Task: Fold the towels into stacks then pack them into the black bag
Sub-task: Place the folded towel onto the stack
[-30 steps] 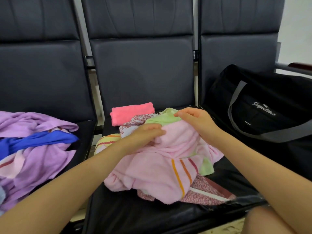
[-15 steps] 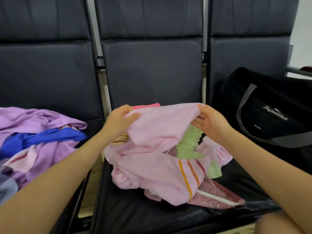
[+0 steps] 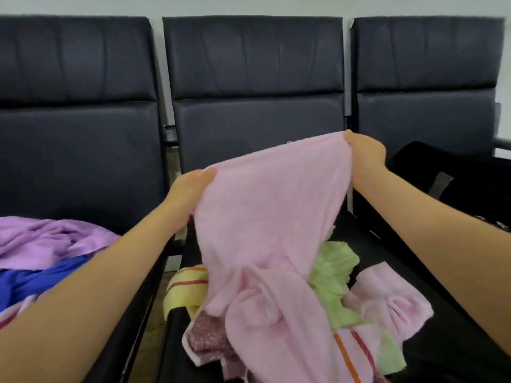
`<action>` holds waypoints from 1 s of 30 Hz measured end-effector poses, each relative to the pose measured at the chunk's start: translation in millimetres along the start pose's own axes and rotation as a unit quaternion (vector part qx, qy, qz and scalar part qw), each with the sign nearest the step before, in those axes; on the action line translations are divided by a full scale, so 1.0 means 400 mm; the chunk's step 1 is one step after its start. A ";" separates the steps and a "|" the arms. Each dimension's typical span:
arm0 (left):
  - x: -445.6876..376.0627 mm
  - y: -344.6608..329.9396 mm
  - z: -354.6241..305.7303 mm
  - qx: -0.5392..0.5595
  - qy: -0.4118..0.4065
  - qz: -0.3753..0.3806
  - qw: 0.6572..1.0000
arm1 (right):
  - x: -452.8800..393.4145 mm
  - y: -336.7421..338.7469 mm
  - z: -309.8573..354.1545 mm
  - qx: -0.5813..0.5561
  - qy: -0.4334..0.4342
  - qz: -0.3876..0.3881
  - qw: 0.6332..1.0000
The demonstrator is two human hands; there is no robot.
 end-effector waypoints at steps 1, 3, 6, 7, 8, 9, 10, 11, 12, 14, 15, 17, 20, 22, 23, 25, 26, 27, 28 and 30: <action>-0.027 -0.001 -0.016 -0.076 -0.028 -0.022 0.996 | -0.017 -0.005 -0.007 0.024 0.015 -0.014 1.000; -0.073 -0.008 -0.019 -0.218 -0.081 -0.064 0.971 | -0.059 -0.005 -0.066 0.048 0.018 -0.034 0.998; -0.121 -0.036 0.065 -0.315 -0.053 -0.078 0.945 | -0.067 -0.017 -0.221 0.181 -0.040 0.019 0.982; -0.121 -0.052 0.096 -0.337 -0.026 -0.067 0.939 | -0.061 -0.022 -0.272 0.287 -0.052 0.055 0.955; -0.118 -0.073 0.130 -0.365 0.005 -0.047 0.930 | -0.037 -0.015 -0.326 0.330 -0.090 0.073 0.937; -0.105 -0.092 0.156 -0.388 0.027 -0.032 0.921 | -0.012 -0.005 -0.372 0.379 -0.126 0.108 0.911; -0.086 -0.108 0.172 -0.395 0.035 -0.030 0.918 | 0.015 0.011 -0.401 0.362 -0.143 0.111 0.914; -0.059 -0.126 0.174 -0.383 0.025 -0.030 0.923 | 0.026 0.021 -0.420 0.386 -0.122 0.130 0.905; -0.029 -0.144 0.161 -0.354 -0.002 -0.028 0.935 | 0.046 0.044 -0.418 0.340 -0.102 0.103 0.929; 0.049 -0.172 0.108 -0.288 -0.077 -0.022 0.954 | 0.093 0.102 -0.402 0.227 -0.094 0.041 0.969; 0.093 -0.179 0.074 -0.260 -0.108 -0.026 0.959 | 0.114 0.128 -0.388 0.196 -0.087 0.021 0.976; 0.180 -0.190 0.021 -0.226 -0.135 -0.014 0.965 | 0.158 0.163 -0.361 0.187 -0.090 0.022 0.978; 0.288 -0.219 -0.029 -0.230 -0.161 0.044 0.959 | 0.219 0.193 -0.331 0.178 -0.123 0.046 0.975; 0.348 -0.254 -0.040 -0.282 -0.176 0.119 0.936 | 0.263 0.208 -0.331 0.169 -0.186 0.063 0.966; 0.375 -0.275 -0.034 -0.312 -0.177 0.165 0.919 | 0.288 0.209 -0.340 0.159 -0.229 0.079 0.957; 0.421 -0.308 -0.006 -0.382 -0.178 0.238 0.875 | 0.349 0.207 -0.354 0.153 -0.305 0.124 0.932; 0.436 -0.314 0.007 -0.411 -0.181 0.251 0.857 | 0.376 0.206 -0.359 0.165 -0.326 0.149 0.919; 0.444 -0.313 0.017 -0.419 -0.180 0.253 0.853 | 0.396 0.207 -0.363 0.177 -0.333 0.168 0.911; 0.446 -0.306 0.026 -0.398 -0.171 0.247 0.867 | 0.410 0.207 -0.362 0.185 -0.333 0.181 0.907; 0.444 -0.280 0.037 -0.309 -0.128 0.231 0.914 | 0.420 0.204 -0.358 0.185 -0.329 0.191 0.906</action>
Point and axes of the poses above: each hand's wrist, its own x-axis away from the middle knuckle, its own y-axis out of the back of the hand, z = x × y, the point moved 8 cm from there along -x, towards the middle knuckle, and after that the axes turned 12 degrees about -x, right-handed, at the moved point
